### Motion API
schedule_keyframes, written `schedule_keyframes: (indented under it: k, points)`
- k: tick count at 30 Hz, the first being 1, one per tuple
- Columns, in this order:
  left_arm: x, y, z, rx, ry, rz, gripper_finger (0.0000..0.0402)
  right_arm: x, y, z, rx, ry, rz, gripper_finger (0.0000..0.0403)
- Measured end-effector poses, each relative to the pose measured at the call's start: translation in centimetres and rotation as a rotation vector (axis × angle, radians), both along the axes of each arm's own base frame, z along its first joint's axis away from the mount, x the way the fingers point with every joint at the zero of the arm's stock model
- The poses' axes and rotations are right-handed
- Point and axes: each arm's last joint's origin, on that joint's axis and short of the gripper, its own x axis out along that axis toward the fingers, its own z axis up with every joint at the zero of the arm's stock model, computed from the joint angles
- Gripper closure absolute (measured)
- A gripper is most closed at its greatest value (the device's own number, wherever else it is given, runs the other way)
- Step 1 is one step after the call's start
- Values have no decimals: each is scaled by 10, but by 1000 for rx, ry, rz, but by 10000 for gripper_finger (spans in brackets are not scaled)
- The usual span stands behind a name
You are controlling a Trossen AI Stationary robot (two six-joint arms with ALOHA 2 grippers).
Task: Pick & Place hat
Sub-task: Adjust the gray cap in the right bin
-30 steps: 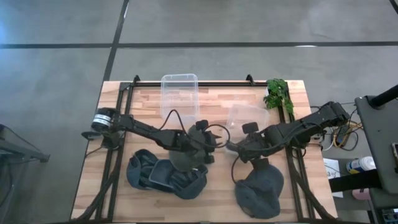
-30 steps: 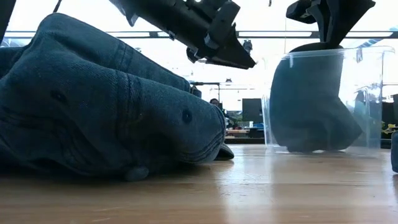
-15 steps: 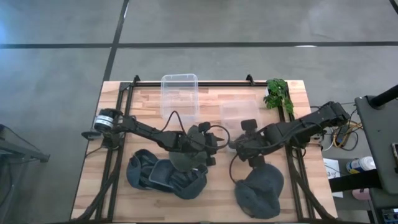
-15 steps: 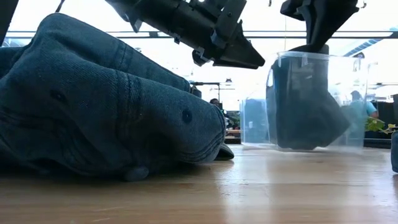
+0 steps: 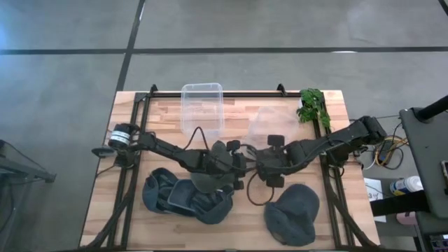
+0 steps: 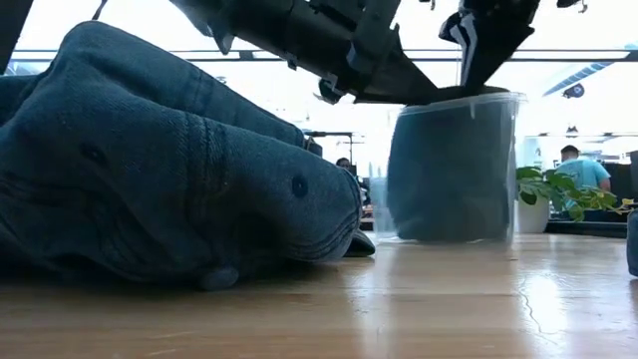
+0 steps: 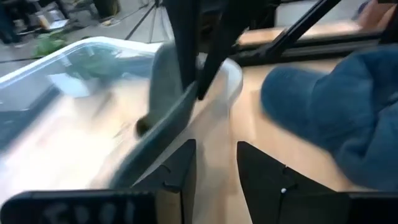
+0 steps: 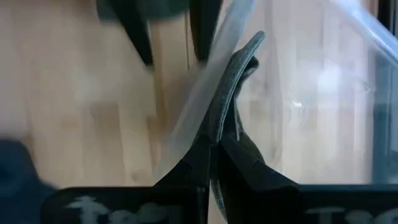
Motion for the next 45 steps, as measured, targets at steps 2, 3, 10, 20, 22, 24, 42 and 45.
schedule_keyframes:
  k: [2,3,10,20,22,24,42,45]
  points:
    - [-3,-5,7,70,34,13,292,-3,2,-1,-19,54,31,390]
    - [-5,-8,10,121,63,21,292,-4,4,0,-23,62,52,390]
    - [-13,-19,31,394,162,-36,292,-10,13,11,-9,31,114,390]
    - [-14,8,24,443,321,-69,292,-8,14,19,-10,11,149,390]
    - [-15,13,23,440,345,-78,292,-8,14,19,-11,11,151,390]
    - [-15,19,21,436,376,-78,292,-8,14,18,-10,9,151,390]
    - [-12,17,24,301,328,-125,367,4,-12,20,-83,-111,-82,390]
    - [-10,17,29,267,305,-115,367,6,-16,19,-127,-115,-107,390]
